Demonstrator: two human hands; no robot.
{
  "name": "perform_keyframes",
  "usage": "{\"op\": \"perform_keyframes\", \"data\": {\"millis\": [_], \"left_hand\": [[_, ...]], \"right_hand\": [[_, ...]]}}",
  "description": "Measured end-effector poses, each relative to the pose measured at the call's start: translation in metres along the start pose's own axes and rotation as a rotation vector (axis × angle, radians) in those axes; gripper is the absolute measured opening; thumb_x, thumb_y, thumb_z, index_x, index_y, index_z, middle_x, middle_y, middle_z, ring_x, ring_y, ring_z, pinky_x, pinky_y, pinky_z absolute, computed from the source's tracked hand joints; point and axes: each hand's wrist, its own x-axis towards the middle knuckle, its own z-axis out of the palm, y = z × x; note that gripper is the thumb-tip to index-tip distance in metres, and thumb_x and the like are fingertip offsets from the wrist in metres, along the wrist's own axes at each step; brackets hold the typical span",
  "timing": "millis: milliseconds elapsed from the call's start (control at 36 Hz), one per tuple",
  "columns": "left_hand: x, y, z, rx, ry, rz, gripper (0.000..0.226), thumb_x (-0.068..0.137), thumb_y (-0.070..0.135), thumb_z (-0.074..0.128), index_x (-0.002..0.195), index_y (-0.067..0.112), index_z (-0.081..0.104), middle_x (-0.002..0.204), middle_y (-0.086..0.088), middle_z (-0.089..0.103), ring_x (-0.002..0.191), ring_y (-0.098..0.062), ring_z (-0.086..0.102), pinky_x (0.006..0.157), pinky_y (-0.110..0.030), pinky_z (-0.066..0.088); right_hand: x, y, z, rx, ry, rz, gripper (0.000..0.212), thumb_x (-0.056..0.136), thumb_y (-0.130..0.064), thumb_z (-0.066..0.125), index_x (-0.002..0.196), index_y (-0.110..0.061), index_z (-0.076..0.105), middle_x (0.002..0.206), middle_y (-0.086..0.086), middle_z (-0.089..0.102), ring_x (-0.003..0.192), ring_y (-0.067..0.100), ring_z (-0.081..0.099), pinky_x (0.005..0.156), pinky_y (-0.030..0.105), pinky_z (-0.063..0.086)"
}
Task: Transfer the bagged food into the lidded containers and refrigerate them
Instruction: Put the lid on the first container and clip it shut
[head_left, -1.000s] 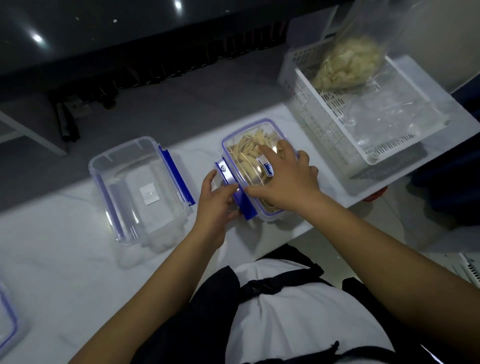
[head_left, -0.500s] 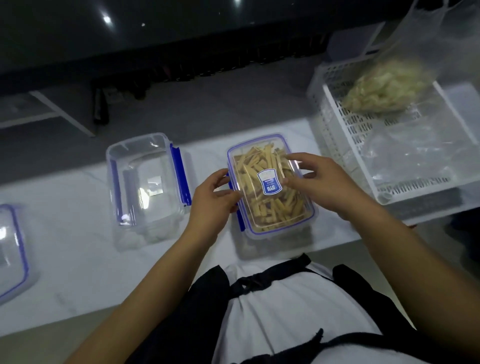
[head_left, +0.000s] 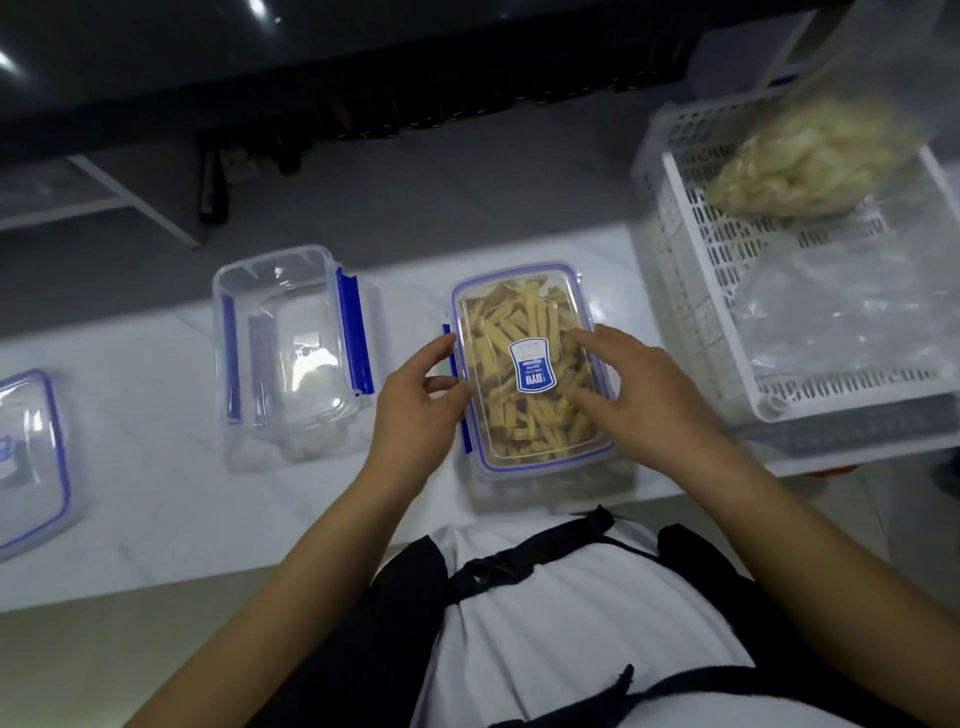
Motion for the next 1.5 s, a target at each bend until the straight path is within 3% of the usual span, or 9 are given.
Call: {"op": "perform_keyframes", "data": {"millis": [194, 472, 667, 806, 889, 972, 1083, 1222, 1500], "left_hand": [[0.001, 0.001, 0.005, -0.028, -0.002, -0.021, 0.048, 0.096, 0.015, 0.067, 0.138, 0.036, 0.057, 0.113, 0.024, 0.064, 0.085, -0.001, 0.073, 0.059, -0.016, 0.057], [0.019, 0.001, 0.003, -0.127, 0.044, -0.108, 0.047, 0.098, 0.003, 0.059, 0.136, 0.031, 0.06, 0.104, 0.004, 0.073, 0.087, -0.005, 0.073, 0.059, -0.02, 0.058], [0.02, 0.002, -0.003, -0.009, -0.011, -0.064, 0.048, 0.093, 0.023, 0.072, 0.132, 0.047, 0.058, 0.12, 0.012, 0.062, 0.095, -0.009, 0.066, 0.055, -0.013, 0.053], [0.03, 0.005, -0.015, -0.075, -0.065, -0.262, 0.089, 0.083, 0.02, 0.082, 0.148, 0.051, 0.028, 0.157, -0.006, 0.033, 0.128, -0.027, 0.047, 0.082, -0.041, 0.054], [0.032, 0.008, -0.021, -0.172, -0.177, -0.4, 0.101, 0.081, 0.017, 0.083, 0.153, 0.047, 0.02, 0.145, -0.009, 0.051, 0.117, -0.026, 0.062, 0.08, -0.049, 0.061], [0.031, 0.01, -0.021, -0.221, -0.224, -0.49, 0.092, 0.079, 0.016, 0.084, 0.151, 0.038, 0.031, 0.125, -0.007, 0.063, 0.105, -0.026, 0.069, 0.072, -0.045, 0.063], [0.026, 0.006, -0.017, -0.135, -0.192, -0.479, 0.059, 0.079, 0.026, 0.084, 0.132, 0.022, 0.057, 0.119, -0.006, 0.071, 0.103, -0.022, 0.07, 0.081, -0.042, 0.062], [0.021, 0.009, -0.01, -0.06, -0.11, -0.36, 0.049, 0.081, 0.022, 0.083, 0.124, 0.024, 0.06, 0.102, 0.0, 0.075, 0.086, -0.017, 0.075, 0.064, -0.038, 0.064], [0.014, 0.02, 0.005, 0.251, -0.109, -0.197, 0.033, 0.091, 0.024, 0.072, 0.12, 0.026, 0.057, 0.097, 0.012, 0.063, 0.082, -0.011, 0.067, 0.069, -0.038, 0.064]], "right_hand": [[0.005, -0.007, -0.002, -0.36, -0.123, -0.113, 0.079, 0.086, -0.058, 0.064, 0.153, -0.034, 0.03, 0.168, -0.007, 0.006, 0.153, 0.027, 0.005, 0.116, 0.051, 0.02], [0.018, -0.007, -0.001, -0.37, -0.174, -0.219, 0.084, 0.089, -0.062, 0.056, 0.158, -0.028, 0.022, 0.168, 0.001, 0.01, 0.154, 0.025, 0.005, 0.121, 0.049, 0.013], [0.03, -0.029, -0.001, -0.575, -0.199, -0.199, 0.101, 0.073, -0.069, 0.067, 0.155, -0.034, 0.018, 0.167, 0.005, 0.007, 0.153, 0.033, -0.008, 0.117, 0.065, 0.001], [0.053, -0.045, -0.011, -0.617, -0.366, -0.252, 0.132, 0.059, -0.065, 0.085, 0.156, -0.044, -0.002, 0.168, -0.001, -0.013, 0.152, 0.033, -0.016, 0.118, 0.062, -0.003], [0.058, -0.051, -0.013, -0.625, -0.452, -0.233, 0.135, 0.059, -0.063, 0.086, 0.157, -0.04, -0.003, 0.168, -0.001, -0.011, 0.153, 0.034, -0.014, 0.121, 0.057, 0.006], [0.057, -0.055, -0.009, -0.696, -0.402, -0.253, 0.128, 0.063, -0.059, 0.086, 0.158, -0.037, 0.002, 0.169, 0.001, -0.002, 0.154, 0.035, 0.0, 0.121, 0.053, 0.013], [0.055, -0.057, -0.004, -0.649, -0.367, -0.262, 0.108, 0.078, -0.041, 0.08, 0.158, -0.035, 0.009, 0.169, 0.003, 0.002, 0.153, 0.037, 0.004, 0.121, 0.05, 0.019], [0.057, -0.054, -0.002, -0.63, -0.362, -0.273, 0.108, 0.077, -0.04, 0.081, 0.158, -0.036, 0.011, 0.169, 0.002, 0.004, 0.153, 0.036, 0.004, 0.121, 0.049, 0.018], [0.057, -0.053, 0.0, -0.63, -0.36, -0.27, 0.109, 0.076, -0.039, 0.083, 0.158, -0.036, 0.011, 0.169, 0.003, 0.003, 0.153, 0.037, 0.002, 0.121, 0.051, 0.014]]}}
